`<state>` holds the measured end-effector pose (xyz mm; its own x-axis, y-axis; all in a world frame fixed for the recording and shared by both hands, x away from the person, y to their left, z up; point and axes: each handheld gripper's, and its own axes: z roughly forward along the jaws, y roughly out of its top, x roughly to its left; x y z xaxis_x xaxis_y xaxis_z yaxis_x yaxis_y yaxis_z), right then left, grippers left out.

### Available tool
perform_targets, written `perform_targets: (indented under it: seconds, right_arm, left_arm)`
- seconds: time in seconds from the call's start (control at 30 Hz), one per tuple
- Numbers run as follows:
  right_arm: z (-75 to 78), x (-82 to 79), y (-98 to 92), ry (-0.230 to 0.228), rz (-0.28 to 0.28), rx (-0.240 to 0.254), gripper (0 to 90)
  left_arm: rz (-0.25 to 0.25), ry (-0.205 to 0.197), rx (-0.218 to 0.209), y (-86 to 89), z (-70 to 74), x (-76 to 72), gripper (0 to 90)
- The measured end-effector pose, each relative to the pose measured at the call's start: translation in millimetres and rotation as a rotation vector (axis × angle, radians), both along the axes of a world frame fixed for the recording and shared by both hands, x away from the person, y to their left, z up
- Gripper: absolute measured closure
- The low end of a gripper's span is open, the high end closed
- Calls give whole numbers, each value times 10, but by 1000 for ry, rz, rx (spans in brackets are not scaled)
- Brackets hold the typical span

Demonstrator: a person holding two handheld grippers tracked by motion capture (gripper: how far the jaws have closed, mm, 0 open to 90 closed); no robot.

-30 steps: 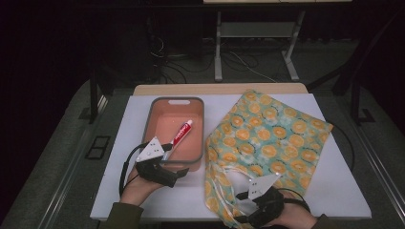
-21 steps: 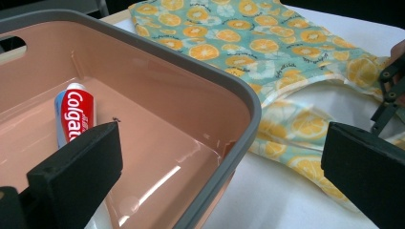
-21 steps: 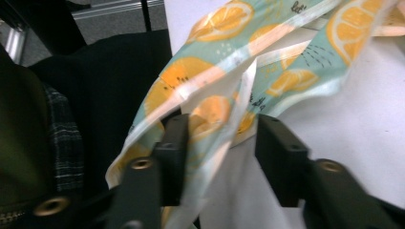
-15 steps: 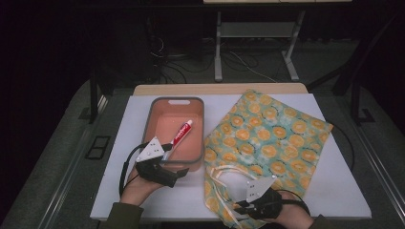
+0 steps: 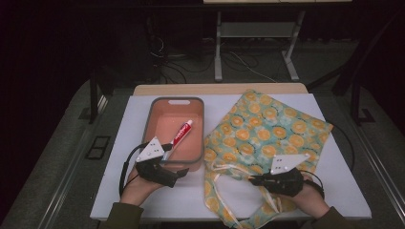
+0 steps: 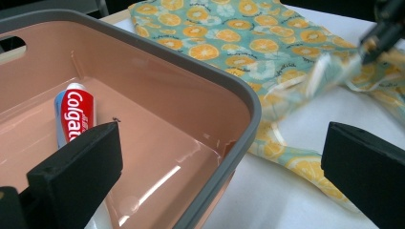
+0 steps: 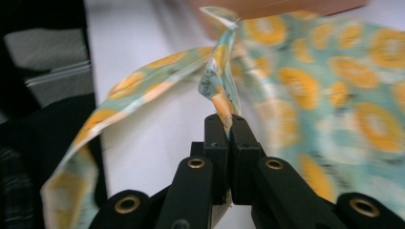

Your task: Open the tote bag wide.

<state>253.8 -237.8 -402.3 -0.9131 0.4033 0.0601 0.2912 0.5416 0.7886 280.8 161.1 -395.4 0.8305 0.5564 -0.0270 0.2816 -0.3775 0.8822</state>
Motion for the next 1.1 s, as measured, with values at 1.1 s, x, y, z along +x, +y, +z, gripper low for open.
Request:
perform_targets:
  seconds: [1.1]
  right_arm:
    - [-111, 1230, -986, -3, -507, -4, 876]
  left_arm:
    - [4, 0, -3, -3, -1, 0, 0]
